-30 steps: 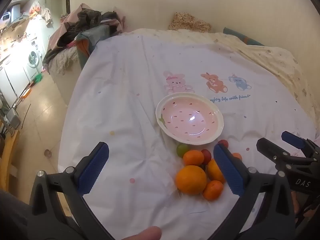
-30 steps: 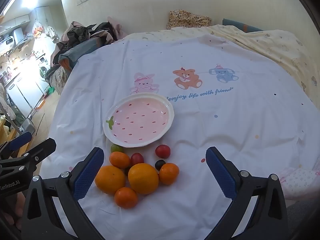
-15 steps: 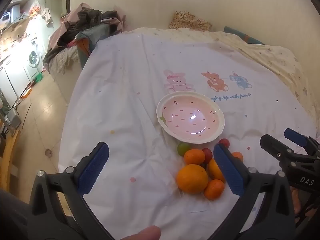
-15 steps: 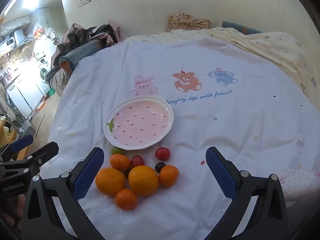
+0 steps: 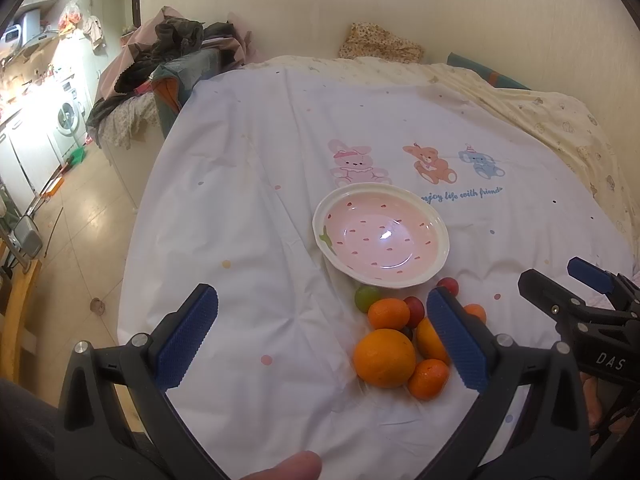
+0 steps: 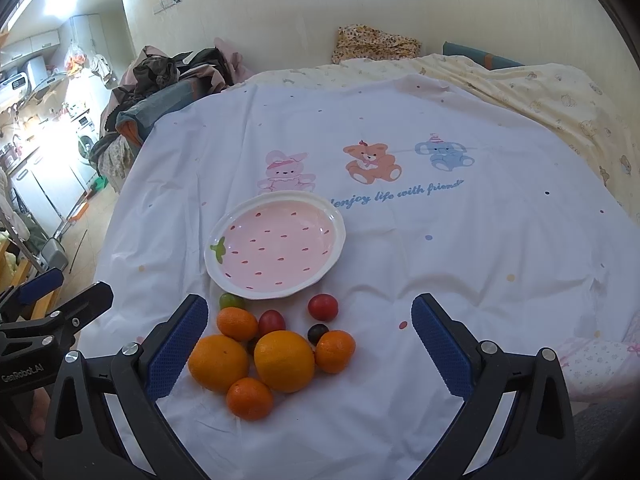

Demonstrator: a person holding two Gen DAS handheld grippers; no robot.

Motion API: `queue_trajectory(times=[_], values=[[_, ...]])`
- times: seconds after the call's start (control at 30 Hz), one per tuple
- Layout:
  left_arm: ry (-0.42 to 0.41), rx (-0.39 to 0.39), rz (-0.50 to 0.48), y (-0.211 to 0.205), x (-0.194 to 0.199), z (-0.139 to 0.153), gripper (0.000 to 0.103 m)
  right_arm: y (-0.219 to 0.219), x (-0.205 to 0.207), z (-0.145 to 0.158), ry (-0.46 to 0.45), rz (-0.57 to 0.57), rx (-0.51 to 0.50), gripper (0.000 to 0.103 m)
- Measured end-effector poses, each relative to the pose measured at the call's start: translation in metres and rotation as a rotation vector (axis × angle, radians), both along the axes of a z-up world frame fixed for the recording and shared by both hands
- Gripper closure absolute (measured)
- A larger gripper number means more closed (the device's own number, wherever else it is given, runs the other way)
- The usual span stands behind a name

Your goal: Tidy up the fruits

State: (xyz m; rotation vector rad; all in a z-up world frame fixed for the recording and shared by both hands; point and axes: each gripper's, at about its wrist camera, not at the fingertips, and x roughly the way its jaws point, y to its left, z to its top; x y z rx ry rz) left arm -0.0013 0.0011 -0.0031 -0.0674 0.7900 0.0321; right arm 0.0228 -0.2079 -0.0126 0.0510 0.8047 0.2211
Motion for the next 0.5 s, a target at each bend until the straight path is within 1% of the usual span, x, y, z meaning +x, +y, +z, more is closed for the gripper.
queue_trajectory(times=[0.5], values=[[-0.003,0.002,0.002,-0.0007,0.0,0.0008,0.0,-0.0009,-0.0018,0.0004,-0.006,0.003,-0.003,0.0]])
